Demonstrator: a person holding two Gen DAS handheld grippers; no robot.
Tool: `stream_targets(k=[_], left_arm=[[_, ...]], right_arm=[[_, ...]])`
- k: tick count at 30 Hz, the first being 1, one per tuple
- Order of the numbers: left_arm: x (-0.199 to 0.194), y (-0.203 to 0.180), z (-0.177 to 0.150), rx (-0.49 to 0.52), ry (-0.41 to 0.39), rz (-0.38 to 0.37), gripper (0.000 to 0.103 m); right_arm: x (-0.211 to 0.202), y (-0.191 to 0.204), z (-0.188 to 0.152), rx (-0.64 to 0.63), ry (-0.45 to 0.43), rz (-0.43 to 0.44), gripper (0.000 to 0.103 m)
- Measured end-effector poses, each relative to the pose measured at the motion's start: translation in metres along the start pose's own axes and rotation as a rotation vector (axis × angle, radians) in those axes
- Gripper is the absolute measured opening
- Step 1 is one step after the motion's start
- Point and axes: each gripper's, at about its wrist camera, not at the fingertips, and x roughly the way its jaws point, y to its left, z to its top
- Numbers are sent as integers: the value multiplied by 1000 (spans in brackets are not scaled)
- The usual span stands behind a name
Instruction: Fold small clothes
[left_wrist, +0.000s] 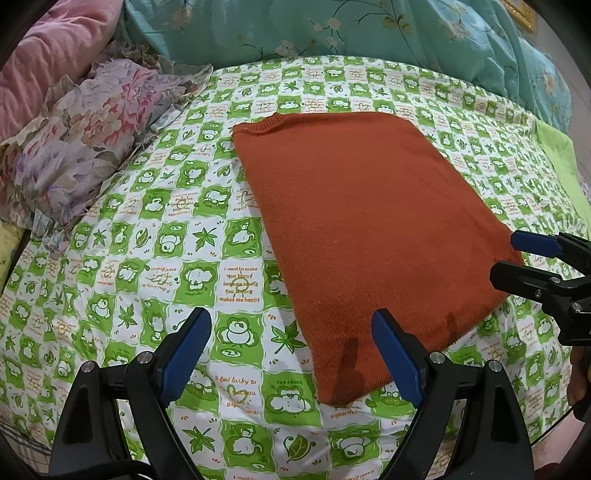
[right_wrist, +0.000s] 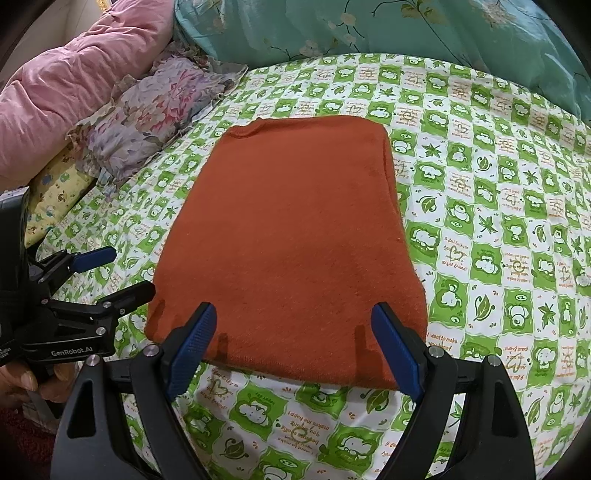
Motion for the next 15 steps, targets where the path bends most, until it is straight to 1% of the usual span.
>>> stream_targets(k=[7,15], left_arm=[[-3,-2,5,15,-36,9,89],[2,7,16,-5,-43,18,89]], right_arm=[[0,2,0,8,-11,-4,86],[4,-4,9,23,-18,-16,86]])
